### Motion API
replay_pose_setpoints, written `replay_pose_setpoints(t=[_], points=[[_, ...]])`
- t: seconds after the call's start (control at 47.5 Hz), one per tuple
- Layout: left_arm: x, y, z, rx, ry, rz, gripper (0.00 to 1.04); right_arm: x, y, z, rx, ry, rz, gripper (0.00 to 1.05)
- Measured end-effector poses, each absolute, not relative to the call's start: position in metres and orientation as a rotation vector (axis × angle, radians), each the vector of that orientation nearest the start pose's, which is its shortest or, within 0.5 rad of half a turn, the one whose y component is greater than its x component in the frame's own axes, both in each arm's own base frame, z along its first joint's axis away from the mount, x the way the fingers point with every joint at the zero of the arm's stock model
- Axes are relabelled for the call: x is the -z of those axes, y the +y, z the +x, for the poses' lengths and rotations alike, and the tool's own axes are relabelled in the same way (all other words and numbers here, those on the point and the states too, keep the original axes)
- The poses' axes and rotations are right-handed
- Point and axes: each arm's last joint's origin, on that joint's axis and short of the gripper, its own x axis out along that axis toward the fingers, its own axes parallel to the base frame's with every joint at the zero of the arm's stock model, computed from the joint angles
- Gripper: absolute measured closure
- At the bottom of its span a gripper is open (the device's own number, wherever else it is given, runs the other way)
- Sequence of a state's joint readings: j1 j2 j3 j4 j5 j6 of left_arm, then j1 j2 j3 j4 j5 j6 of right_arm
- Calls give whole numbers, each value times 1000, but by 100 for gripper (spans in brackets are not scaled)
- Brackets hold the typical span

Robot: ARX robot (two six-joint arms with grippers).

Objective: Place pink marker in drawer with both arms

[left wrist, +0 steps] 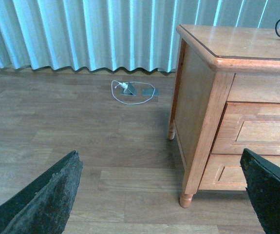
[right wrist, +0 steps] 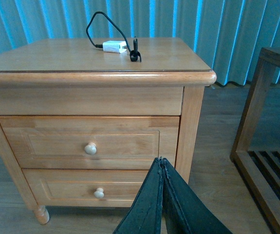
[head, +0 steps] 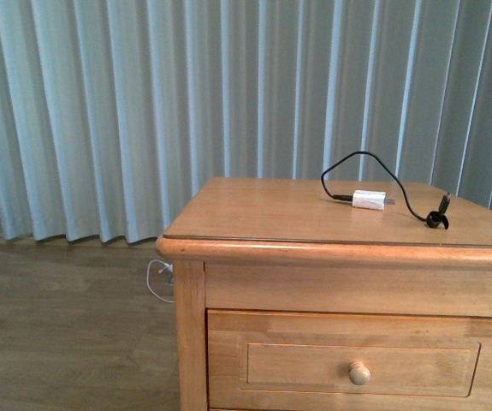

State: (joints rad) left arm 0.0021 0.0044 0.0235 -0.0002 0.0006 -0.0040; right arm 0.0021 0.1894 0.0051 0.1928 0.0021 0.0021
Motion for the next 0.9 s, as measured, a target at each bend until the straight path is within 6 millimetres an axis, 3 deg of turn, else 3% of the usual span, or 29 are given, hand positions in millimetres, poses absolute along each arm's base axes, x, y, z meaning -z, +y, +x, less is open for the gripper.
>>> replay_pose_setpoints(t=[0.231,0.526,0.904], points=[[-171,0,96,-2,-19,-4,6,-165,0,98,-1,-3,2,103],[-171,0,96,-2,-19,-4,6,-165,0,98,0,-3,2,103],[-171,0,96,-1,-19,-4,6,-165,0,98,0,-3,1,16]])
